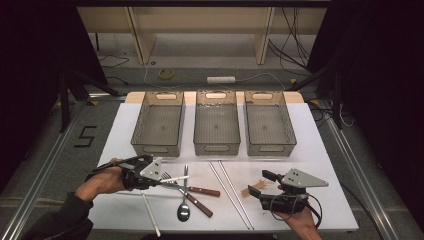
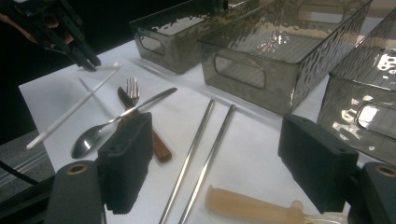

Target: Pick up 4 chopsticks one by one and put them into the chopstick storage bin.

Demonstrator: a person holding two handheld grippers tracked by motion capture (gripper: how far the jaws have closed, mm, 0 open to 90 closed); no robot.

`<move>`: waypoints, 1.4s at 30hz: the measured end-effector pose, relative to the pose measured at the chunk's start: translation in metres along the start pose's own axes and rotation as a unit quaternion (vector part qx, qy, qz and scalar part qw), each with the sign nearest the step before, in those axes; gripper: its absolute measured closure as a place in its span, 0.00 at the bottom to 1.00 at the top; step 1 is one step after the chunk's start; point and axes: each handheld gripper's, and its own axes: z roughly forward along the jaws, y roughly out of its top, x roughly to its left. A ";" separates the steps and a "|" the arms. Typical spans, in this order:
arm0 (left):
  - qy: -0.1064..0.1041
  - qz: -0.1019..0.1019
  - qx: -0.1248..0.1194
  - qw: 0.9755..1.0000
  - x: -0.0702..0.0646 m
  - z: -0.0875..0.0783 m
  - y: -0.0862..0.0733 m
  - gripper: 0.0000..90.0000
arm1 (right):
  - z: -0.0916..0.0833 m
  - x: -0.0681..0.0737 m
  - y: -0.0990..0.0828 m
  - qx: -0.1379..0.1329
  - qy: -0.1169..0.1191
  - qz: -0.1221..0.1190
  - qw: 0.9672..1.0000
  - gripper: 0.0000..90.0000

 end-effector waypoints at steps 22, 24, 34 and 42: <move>0.074 -0.222 -0.085 0.968 0.045 -0.032 0.011 0.93 | 0.000 0.000 0.000 0.000 0.000 0.000 1.000 0.31; 0.083 -0.246 -0.088 0.962 0.055 -0.038 0.011 0.93 | -0.001 0.000 0.000 0.000 0.000 0.000 1.000 0.31; 0.110 -0.341 -0.134 0.924 0.093 -0.068 0.009 0.93 | 0.000 -0.001 0.000 0.000 0.001 0.000 1.000 0.31; 0.132 -0.368 -0.152 0.908 0.118 -0.083 0.018 0.93 | 0.000 -0.001 0.000 0.001 0.002 0.002 1.000 0.31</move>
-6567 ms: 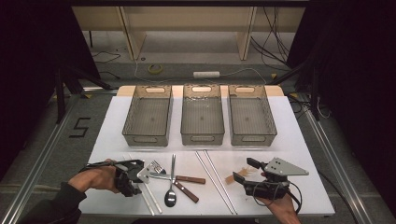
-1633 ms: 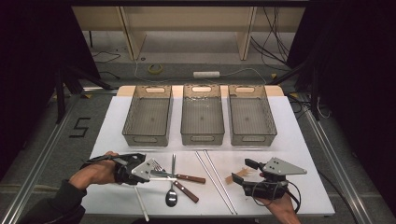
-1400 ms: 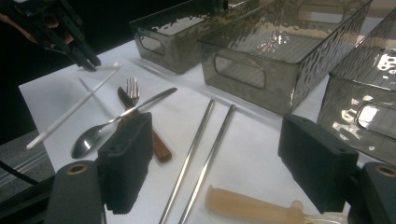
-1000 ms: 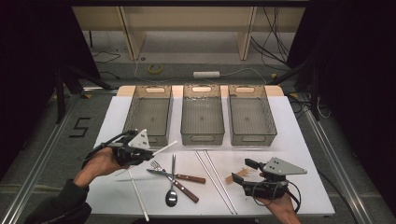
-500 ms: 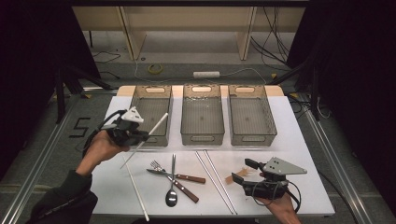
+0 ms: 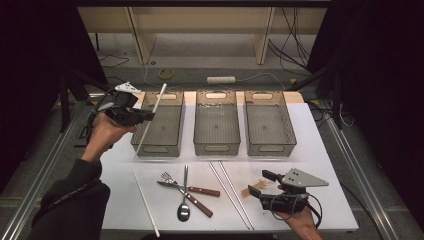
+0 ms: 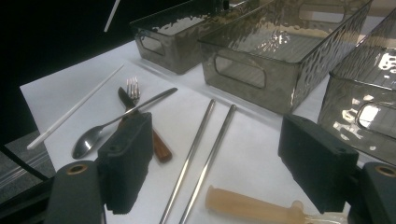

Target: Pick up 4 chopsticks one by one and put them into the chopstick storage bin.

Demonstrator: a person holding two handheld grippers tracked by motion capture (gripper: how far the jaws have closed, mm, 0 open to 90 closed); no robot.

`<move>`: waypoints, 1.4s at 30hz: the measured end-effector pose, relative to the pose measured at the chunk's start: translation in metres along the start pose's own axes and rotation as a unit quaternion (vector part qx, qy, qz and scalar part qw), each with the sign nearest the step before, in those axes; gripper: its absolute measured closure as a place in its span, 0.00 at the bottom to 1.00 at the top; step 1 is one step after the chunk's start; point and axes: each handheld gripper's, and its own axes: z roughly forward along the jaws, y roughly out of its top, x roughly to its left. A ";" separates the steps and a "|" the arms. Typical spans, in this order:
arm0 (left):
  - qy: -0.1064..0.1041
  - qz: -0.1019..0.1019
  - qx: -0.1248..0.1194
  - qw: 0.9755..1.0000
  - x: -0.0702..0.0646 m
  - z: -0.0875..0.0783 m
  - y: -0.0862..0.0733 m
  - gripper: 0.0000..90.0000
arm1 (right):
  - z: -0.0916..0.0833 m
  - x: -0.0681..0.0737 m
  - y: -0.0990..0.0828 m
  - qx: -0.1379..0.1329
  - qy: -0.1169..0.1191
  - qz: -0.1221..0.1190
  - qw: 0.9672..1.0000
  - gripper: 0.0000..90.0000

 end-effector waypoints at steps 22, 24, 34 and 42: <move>0.063 -0.053 -0.048 0.995 0.041 0.029 0.006 0.93 | 0.001 0.001 0.000 0.003 0.005 -0.001 1.000 0.31; 0.062 -0.058 -0.047 0.995 0.042 0.034 0.002 0.93 | 0.001 0.002 -0.001 0.003 0.005 -0.002 1.000 0.31; 0.069 -0.075 -0.035 0.994 0.044 0.053 -0.012 0.93 | 0.002 0.003 -0.001 0.005 0.007 -0.005 1.000 0.31; 0.072 -0.094 -0.015 0.993 0.046 0.065 -0.022 0.93 | 0.002 0.003 -0.001 0.006 0.008 -0.004 1.000 0.31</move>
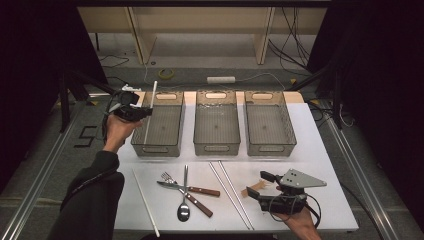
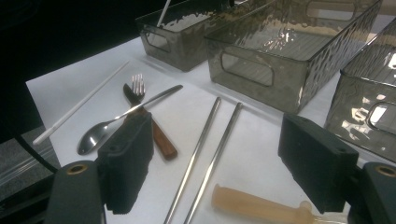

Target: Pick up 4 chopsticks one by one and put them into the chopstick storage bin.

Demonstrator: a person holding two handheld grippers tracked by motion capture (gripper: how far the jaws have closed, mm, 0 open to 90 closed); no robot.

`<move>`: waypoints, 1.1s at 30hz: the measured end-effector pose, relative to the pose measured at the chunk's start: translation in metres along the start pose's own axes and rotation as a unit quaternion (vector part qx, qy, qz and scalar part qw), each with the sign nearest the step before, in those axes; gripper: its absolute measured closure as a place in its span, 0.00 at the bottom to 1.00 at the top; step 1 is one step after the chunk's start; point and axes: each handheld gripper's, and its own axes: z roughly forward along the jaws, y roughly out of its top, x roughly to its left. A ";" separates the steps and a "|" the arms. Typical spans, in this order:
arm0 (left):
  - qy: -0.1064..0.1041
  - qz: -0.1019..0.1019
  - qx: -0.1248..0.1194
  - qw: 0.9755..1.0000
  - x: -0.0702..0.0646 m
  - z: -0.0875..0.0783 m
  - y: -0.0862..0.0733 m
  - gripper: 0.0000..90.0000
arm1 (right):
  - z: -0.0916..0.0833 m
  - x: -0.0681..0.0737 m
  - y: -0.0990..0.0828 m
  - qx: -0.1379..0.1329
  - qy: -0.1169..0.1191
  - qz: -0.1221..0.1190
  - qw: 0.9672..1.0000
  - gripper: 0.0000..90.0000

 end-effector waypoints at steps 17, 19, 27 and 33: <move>0.003 -0.008 0.012 1.000 0.003 0.015 -0.009 0.93 | 0.001 0.000 0.000 0.001 0.002 0.001 1.000 0.31; 0.004 -0.006 0.015 1.000 0.002 0.016 -0.009 0.93 | 0.001 0.000 0.000 0.001 0.002 0.000 1.000 0.31; 0.016 -0.013 0.011 1.000 0.005 0.021 -0.010 0.92 | 0.000 0.000 0.000 0.001 0.002 0.000 1.000 0.31; 0.019 -0.011 0.014 1.000 0.005 0.018 -0.012 0.77 | 0.001 0.000 0.000 0.001 0.003 0.000 1.000 0.31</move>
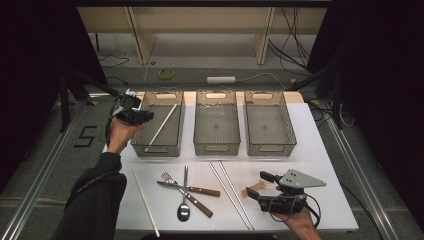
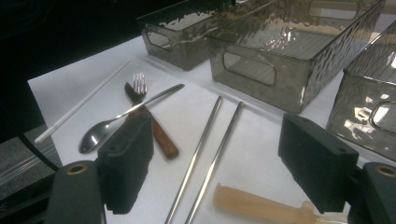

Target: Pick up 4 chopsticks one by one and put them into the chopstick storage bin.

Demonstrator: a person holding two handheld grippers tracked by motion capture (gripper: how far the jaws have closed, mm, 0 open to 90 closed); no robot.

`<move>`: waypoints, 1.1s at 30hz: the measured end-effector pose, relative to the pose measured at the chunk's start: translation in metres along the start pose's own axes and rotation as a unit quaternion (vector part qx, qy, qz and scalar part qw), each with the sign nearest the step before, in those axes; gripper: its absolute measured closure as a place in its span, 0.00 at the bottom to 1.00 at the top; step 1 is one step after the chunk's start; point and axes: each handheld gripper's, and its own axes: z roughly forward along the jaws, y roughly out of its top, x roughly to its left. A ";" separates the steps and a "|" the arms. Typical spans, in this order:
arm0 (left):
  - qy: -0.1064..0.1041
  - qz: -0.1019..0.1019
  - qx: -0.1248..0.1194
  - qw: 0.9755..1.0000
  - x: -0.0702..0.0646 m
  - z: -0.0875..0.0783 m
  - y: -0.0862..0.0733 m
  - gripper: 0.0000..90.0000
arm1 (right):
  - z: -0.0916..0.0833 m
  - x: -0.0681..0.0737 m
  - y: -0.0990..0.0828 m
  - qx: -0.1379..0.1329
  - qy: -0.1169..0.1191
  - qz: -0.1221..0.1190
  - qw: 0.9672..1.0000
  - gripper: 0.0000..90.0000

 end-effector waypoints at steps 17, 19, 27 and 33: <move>-0.069 0.152 0.047 0.985 -0.034 -0.058 -0.017 0.44 | 0.001 0.000 0.000 0.002 0.000 -0.001 1.000 0.31; -0.073 0.171 0.055 0.981 -0.039 -0.063 -0.023 0.43 | 0.001 0.001 0.000 0.002 0.000 -0.002 1.000 0.31; -0.047 0.131 0.085 0.987 -0.060 -0.081 -0.054 0.41 | 0.002 0.000 0.000 0.003 -0.001 0.000 1.000 0.31; -0.034 0.103 0.085 0.990 -0.070 -0.086 -0.081 0.39 | 0.001 0.001 0.000 0.003 -0.001 -0.001 1.000 0.31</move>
